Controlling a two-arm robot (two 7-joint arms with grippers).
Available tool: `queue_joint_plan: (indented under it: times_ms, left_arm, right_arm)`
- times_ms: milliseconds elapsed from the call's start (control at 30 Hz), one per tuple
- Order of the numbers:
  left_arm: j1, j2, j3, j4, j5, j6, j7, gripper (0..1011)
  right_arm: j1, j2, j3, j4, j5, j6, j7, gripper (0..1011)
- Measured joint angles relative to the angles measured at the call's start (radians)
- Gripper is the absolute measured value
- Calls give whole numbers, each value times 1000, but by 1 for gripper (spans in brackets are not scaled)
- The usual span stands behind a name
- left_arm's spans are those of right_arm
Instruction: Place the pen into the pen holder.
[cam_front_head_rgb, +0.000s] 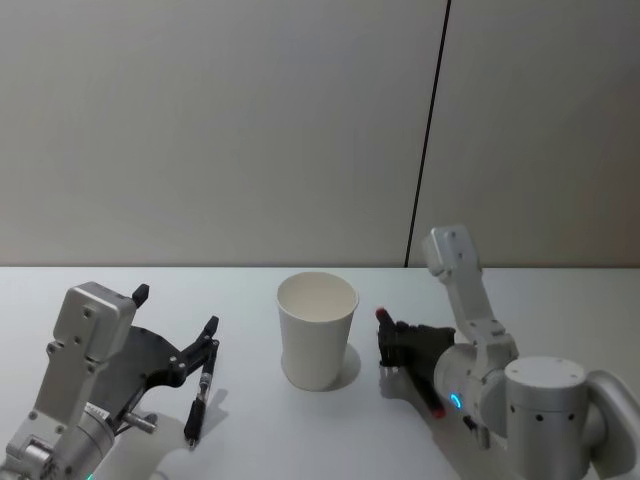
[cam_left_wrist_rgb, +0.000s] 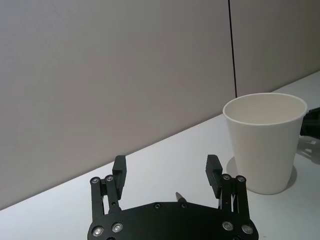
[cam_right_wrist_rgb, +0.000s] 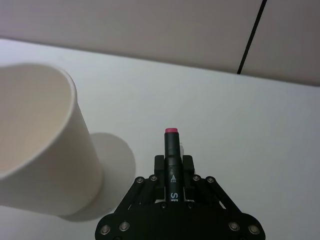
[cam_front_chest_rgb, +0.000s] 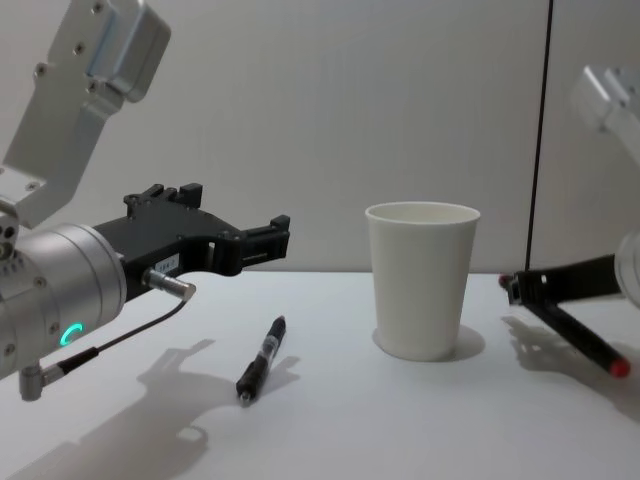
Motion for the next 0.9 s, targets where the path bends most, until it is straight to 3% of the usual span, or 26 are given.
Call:
queue_joint_plan:
  times_ms: [900]
  left_arm:
    - [0,0,0,0,0,0,0,1000]
  right_arm:
    - [-32,-49,86,-77,17,-382,16,207]
